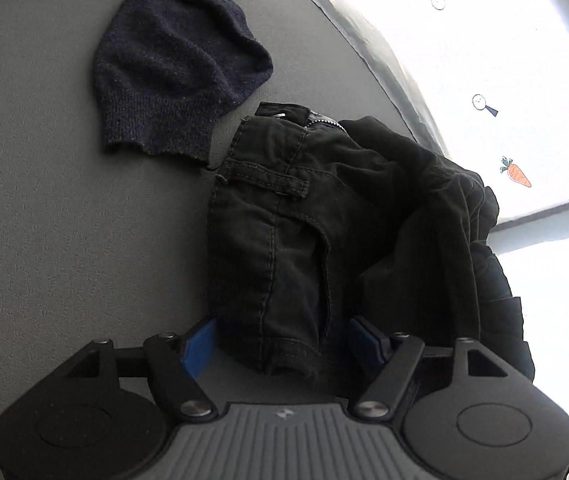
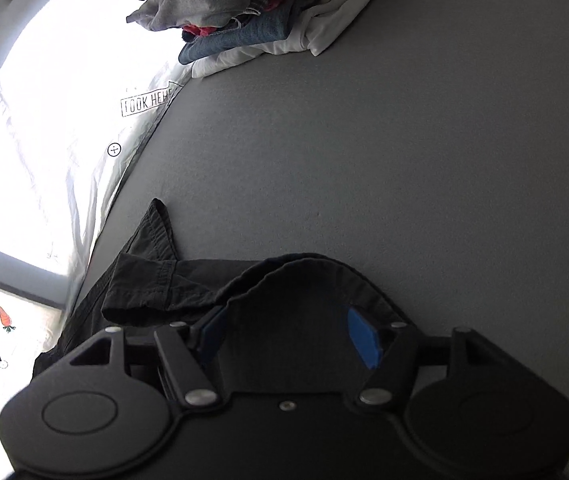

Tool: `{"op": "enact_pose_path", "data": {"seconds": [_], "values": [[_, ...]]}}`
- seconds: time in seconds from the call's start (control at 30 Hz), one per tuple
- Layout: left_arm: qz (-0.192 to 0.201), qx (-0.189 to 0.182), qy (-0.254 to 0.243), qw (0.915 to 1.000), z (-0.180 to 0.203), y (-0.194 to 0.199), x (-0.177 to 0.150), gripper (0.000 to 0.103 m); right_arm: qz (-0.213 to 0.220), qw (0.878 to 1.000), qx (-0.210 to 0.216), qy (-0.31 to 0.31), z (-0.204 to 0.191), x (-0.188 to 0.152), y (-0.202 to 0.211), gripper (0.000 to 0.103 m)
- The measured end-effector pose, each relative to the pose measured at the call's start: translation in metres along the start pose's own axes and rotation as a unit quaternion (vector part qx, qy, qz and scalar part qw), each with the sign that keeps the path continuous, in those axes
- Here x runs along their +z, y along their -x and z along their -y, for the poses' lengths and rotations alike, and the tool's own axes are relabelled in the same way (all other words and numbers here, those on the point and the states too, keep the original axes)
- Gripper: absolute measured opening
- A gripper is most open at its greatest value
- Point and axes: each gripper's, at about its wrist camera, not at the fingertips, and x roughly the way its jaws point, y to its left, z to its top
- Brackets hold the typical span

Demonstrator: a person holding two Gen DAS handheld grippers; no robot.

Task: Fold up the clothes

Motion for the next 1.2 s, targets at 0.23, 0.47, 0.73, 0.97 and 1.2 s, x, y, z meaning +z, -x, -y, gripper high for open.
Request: {"op": "enact_pose_path", "data": {"seconds": [0.23,0.47,0.73,0.97,1.2], "values": [[-0.007,0.012,-0.004,0.9999,0.000,-0.010,-0.001,0.074,0.023,0.999,-0.037,0.012,0.010,-0.005,0.007,0.068],[-0.009,0.002,0.016,0.9998,-0.005,-0.008,0.000,0.072,0.023,0.998,-0.062,0.022,0.015,-0.007,0.011,0.068],[-0.020,0.001,0.016,0.9997,-0.003,-0.009,0.001,0.032,0.002,0.998,-0.042,-0.037,0.025,-0.001,0.014,0.030],[-0.015,0.005,0.012,0.9998,-0.007,-0.009,-0.002,0.035,0.001,0.999,-0.042,-0.025,0.032,-0.003,0.017,0.037],[-0.012,-0.003,0.018,0.9998,-0.013,-0.011,-0.005,0.038,0.007,0.997,-0.079,0.000,0.036,-0.011,0.021,0.042]]}}
